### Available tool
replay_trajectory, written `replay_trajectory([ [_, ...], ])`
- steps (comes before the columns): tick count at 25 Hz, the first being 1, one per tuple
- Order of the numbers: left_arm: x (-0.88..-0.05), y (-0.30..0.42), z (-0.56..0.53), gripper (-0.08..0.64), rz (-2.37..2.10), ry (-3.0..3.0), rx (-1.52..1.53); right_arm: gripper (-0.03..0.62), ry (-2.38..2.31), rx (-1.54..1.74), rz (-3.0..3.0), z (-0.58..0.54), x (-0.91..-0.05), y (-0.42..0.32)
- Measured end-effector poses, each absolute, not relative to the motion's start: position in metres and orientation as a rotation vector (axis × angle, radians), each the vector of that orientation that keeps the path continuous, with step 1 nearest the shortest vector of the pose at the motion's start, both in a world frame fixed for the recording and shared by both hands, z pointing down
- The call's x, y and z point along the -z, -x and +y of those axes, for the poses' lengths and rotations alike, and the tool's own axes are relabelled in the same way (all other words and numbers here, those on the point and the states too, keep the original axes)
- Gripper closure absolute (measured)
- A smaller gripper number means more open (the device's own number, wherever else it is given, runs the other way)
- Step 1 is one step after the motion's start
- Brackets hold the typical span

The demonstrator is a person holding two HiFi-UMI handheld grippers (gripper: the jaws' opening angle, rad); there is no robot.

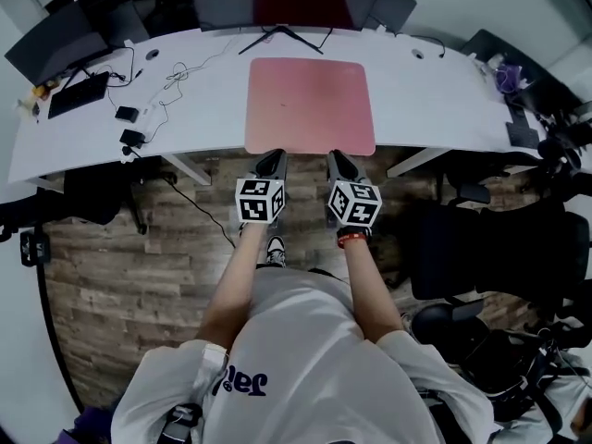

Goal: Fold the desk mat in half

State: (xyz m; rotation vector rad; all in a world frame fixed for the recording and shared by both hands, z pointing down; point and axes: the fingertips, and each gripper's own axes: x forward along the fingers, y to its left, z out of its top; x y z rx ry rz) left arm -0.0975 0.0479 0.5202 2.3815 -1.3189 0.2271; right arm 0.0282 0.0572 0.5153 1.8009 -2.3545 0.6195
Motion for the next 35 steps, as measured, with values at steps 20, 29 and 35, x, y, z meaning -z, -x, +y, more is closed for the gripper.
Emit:
replay_trajectory([
  [20, -0.654, 0.079, -0.008, 0.466, -1.041, -2.023, -0.240, 0.532, -1.839, -1.176, -2.168, -0.008, -0.649, -0.038],
  [29, -0.687, 0.071, -0.021, 0.422, -1.002, -1.870, -0.197, 0.492, -1.824, -1.401, -2.110, -0.017, -0.689, -0.046],
  [35, -0.701, 0.069, -0.029, 0.389, -0.975, -1.779, -0.124, 0.451, -1.810, -1.557, -2.101, -0.025, -0.703, -0.050],
])
